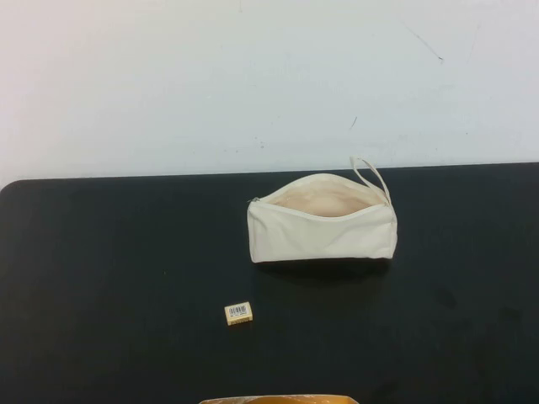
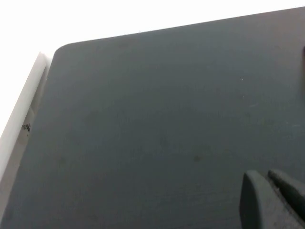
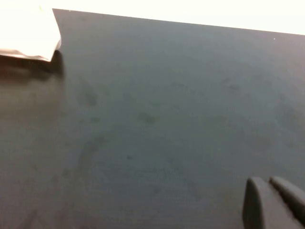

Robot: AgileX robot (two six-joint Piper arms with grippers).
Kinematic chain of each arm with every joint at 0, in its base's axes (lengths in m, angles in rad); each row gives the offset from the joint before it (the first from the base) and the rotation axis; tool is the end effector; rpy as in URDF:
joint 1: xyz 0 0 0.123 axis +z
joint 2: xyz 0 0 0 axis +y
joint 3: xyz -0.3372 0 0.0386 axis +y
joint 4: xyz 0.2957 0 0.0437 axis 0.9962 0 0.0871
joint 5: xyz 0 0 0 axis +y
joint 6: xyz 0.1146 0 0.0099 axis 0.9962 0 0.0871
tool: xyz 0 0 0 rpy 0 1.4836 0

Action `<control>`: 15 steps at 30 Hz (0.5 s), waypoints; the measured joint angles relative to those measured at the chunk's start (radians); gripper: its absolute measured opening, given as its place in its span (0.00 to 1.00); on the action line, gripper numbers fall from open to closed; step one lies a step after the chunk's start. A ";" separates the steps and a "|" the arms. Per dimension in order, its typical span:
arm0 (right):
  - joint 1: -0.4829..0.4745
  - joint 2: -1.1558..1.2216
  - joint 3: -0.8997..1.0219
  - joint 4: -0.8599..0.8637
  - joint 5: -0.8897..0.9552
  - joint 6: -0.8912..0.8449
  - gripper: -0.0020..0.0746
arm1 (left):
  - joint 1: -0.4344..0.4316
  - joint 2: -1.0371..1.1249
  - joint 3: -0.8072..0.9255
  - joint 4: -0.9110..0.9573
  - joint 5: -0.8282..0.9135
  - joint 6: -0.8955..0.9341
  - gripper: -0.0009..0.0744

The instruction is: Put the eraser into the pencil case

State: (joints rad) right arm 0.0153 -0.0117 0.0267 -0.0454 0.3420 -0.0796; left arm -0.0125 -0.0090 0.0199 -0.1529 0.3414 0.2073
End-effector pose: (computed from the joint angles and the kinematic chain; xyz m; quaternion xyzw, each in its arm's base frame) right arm 0.0695 -0.0007 0.1662 -0.0501 0.7941 -0.0385 0.6045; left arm 0.0695 -0.0068 0.1692 0.0455 0.7918 -0.0048 0.6090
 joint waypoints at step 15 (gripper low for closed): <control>0.000 0.000 0.000 0.000 0.000 0.018 0.02 | 0.000 0.000 0.000 0.000 0.000 0.000 0.01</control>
State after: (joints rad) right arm 0.0153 -0.0117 0.0267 -0.0454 0.3420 -0.0613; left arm -0.0125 -0.0090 0.0199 -0.1529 0.3414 0.2073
